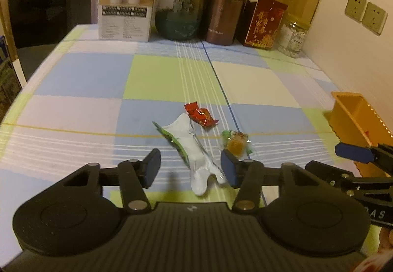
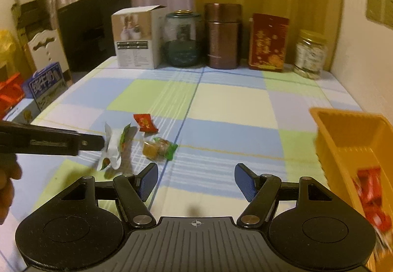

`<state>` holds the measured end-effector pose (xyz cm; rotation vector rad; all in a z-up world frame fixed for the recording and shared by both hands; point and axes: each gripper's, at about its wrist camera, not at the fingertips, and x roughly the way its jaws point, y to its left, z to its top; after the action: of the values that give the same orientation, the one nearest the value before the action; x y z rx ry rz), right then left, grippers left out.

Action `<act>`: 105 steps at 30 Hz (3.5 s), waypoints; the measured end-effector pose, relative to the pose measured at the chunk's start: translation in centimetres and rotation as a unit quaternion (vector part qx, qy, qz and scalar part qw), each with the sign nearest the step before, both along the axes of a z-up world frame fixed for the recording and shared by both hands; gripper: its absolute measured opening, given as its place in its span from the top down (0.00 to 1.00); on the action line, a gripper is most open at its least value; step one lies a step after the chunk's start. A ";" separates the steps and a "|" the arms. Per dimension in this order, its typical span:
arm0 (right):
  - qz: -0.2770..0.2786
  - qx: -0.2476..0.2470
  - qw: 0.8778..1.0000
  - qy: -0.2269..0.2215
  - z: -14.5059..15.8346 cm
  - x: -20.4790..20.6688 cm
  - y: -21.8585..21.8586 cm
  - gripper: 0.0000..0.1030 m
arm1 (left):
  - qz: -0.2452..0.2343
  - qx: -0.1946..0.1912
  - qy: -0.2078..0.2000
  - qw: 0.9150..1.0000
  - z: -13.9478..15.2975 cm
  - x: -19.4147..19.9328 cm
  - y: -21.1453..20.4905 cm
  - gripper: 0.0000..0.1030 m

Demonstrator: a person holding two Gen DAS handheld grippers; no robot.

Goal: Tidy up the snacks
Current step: 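Grasp the white-green packet with the left gripper while the right gripper grasps the clear-wrapped brown candy, then carry both held snacks toward the orange tray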

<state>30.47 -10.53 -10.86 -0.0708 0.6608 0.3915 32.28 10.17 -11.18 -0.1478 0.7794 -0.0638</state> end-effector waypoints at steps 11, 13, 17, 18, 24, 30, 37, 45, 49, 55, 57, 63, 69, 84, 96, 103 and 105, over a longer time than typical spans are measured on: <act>0.071 -0.034 0.997 -0.024 -2.0 3.2 2.3 0.32 | -0.025 0.032 0.019 0.999 -2.7 4.1 -1.0 0.63; 0.091 -0.042 0.994 -0.033 -2.3 3.4 3.0 0.33 | -0.031 0.043 0.020 0.998 -2.5 3.9 -0.8 0.72; 0.135 -0.065 0.988 -0.045 -3.1 3.8 4.7 0.45 | -0.039 0.043 0.031 0.998 -2.2 3.3 0.5 0.74; 0.146 -0.075 0.985 -0.051 -3.4 3.7 5.2 0.46 | -0.039 0.044 0.034 0.998 -2.1 3.0 0.9 0.74; 0.206 -0.146 0.964 -0.086 -5.2 3.4 8.1 0.53 | -0.040 0.029 0.040 0.998 -1.8 1.3 3.2 0.75; 0.229 -0.231 0.939 -0.115 -7.1 3.4 10.1 0.65 | -0.037 0.021 0.037 0.998 -1.9 0.9 3.4 0.73; 0.228 -0.241 0.936 -0.121 -7.3 3.5 10.4 0.75 | -0.045 0.052 0.031 0.997 -2.0 0.9 2.1 0.69; 0.159 -0.109 0.981 -0.020 -4.9 4.9 8.2 0.78 | -0.051 0.072 0.017 0.996 -2.0 0.8 1.2 0.69; 0.109 -0.008 0.992 0.063 -4.1 6.1 6.2 0.78 | -0.056 0.083 0.014 0.995 -2.1 0.8 0.9 0.69; 0.095 0.002 0.992 0.081 -4.7 6.5 6.0 0.78 | -0.058 0.096 0.015 0.994 -2.3 1.0 0.6 0.69; 0.099 -0.007 0.993 0.071 -4.9 6.0 6.1 0.78 | -0.059 0.100 0.014 0.993 -2.4 1.0 0.5 0.69; 0.104 -0.023 0.993 0.060 -5.4 5.7 6.6 0.78 | -0.058 0.107 0.012 0.993 -2.6 1.0 0.4 0.69; 0.087 -0.003 0.994 0.065 -4.7 5.5 6.2 0.79 | -0.055 0.103 0.014 0.993 -2.5 0.7 0.3 0.77; -0.007 0.056 0.996 0.066 -0.7 -0.9 1.9 0.79 | -0.041 0.046 0.013 0.998 0.5 -4.3 -2.2 0.77; -0.059 0.080 0.993 0.063 3.8 -9.2 -2.1 0.79 | -0.025 0.003 0.009 1.000 4.9 -12.5 -5.3 0.77; -0.068 0.086 0.993 0.045 6.5 -13.4 -4.0 0.79 | -0.026 0.003 -0.001 1.000 7.2 -16.1 -6.9 0.77; -0.072 0.088 0.993 0.039 7.3 -14.2 -4.5 0.79 | -0.026 0.003 -0.006 1.000 7.9 -17.0 -7.3 0.77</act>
<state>16.24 -15.06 -3.58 0.1601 0.7004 0.3141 15.30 2.90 -3.31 -0.1204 0.7716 -0.1115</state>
